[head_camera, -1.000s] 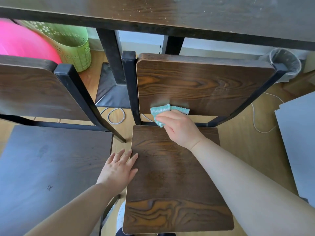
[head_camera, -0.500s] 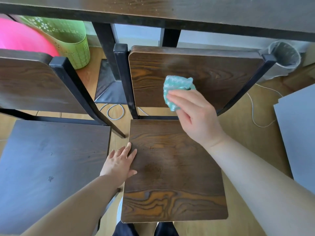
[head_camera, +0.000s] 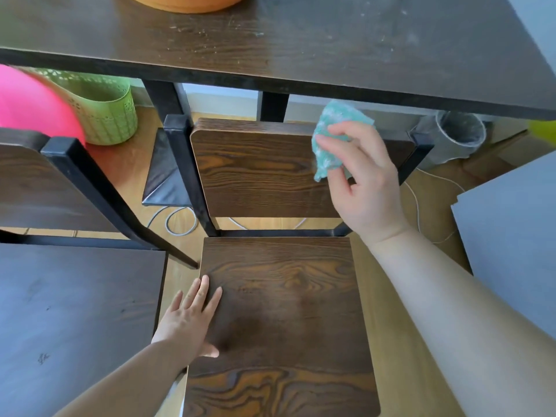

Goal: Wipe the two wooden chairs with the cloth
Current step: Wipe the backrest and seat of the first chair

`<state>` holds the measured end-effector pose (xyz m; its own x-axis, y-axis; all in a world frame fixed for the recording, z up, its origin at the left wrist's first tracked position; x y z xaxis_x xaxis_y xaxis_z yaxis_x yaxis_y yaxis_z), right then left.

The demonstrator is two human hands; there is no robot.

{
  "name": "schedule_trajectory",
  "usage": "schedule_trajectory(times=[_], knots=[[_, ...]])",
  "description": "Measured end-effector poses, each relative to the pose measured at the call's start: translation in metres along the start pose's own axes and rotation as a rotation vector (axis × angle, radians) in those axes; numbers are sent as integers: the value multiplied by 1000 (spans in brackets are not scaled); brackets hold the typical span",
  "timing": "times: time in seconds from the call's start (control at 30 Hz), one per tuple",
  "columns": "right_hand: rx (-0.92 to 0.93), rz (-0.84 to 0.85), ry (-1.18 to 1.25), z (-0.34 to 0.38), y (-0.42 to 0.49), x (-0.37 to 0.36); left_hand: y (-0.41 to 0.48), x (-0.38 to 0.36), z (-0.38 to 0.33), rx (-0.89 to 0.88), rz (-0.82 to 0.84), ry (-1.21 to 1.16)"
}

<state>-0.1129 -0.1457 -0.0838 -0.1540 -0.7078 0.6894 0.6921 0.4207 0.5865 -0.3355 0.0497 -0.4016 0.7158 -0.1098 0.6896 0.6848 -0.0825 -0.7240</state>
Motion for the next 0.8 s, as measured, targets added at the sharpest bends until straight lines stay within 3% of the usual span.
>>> schedule_trajectory(times=[0.17, 0.47, 0.6, 0.8], knots=[[-121, -81, 117, -11, -1, 0, 0, -2, -1, 12, -24, 3], [-26, -144, 1, -10, -6, -7, 3, 2, -6, 62, -204, -79], [22, -162, -6, -9, -8, -9, 10, -2, -15, 75, -162, -125], [53, 77, -3, -18, -41, -49, 13, 1, -22, 108, -69, -90]])
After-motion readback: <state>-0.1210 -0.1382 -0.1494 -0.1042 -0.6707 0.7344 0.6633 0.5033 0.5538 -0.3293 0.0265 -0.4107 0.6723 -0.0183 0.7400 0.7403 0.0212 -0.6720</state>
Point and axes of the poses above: each hand's wrist, its own y-axis towards the middle knuckle, its own x-axis out of the back of the hand, z = x × y, the point moved 9 cm from there along y, towards the middle knuckle, and after that the axes turned 3 degrees about y, right-handed, at the moved point
